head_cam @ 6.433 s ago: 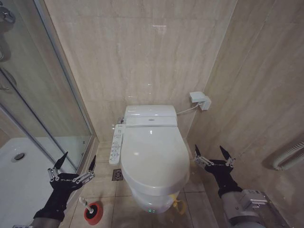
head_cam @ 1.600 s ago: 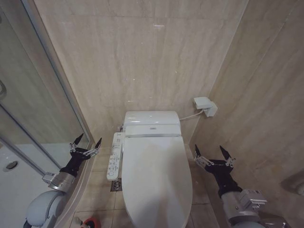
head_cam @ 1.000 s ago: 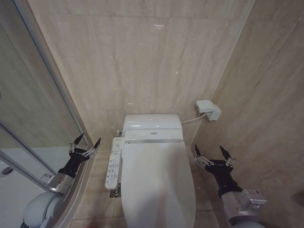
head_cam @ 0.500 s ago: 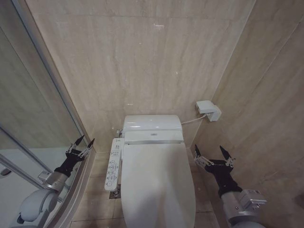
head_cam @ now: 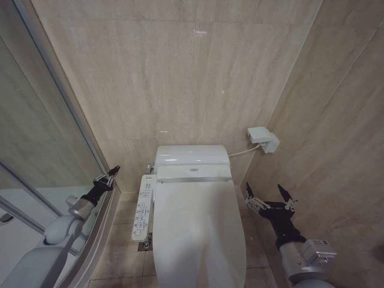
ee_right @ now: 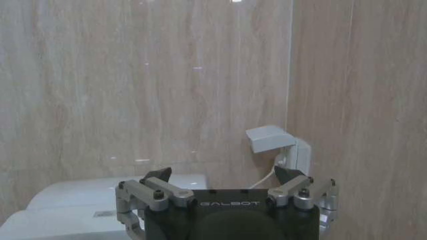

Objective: Open the toilet lid, clean the toilet bowl with a toilet brush, close the toilet lid, and flush.

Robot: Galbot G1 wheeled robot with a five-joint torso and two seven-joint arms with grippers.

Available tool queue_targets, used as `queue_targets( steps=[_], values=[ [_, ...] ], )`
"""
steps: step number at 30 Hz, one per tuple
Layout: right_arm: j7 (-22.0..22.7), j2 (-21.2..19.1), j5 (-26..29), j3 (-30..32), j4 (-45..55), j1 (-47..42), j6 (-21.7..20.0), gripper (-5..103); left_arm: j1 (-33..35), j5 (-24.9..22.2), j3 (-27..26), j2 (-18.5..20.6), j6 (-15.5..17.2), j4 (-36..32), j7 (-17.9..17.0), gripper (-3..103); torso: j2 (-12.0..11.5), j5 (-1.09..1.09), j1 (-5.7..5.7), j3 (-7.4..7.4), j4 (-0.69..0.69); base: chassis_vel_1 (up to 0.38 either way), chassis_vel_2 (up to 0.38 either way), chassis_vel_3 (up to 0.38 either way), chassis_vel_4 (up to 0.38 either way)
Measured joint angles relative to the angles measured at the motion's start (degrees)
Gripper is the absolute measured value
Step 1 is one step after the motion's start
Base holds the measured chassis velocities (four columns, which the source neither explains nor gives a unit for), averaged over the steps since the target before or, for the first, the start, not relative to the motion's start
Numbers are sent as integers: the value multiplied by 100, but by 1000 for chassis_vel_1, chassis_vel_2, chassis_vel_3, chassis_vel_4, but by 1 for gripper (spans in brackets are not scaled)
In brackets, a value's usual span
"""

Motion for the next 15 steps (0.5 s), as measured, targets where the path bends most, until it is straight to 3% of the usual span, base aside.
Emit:
queue_targets(
  steps=[3,4,11,15],
  values=[
    [0,0,0,0,0,0,0,100,-340,14,315,-45,-135,444,89,10,0,1,0,0,3,0,0,0,0],
    [0,0,0,0,0,0,0,100,-519,32,458,-79,-184,659,133,0,0,-1,0,0,1,0,0,0,0],
    [0,0,0,0,0,0,0,100,-1350,219,1066,-270,-475,1740,358,0,0,1,0,0,-1,0,0,0,0],
    [0,0,0,0,0,0,0,100,-1715,164,1487,-374,-472,2140,407,0,0,1,0,0,1,0,0,0,0]
  ],
)
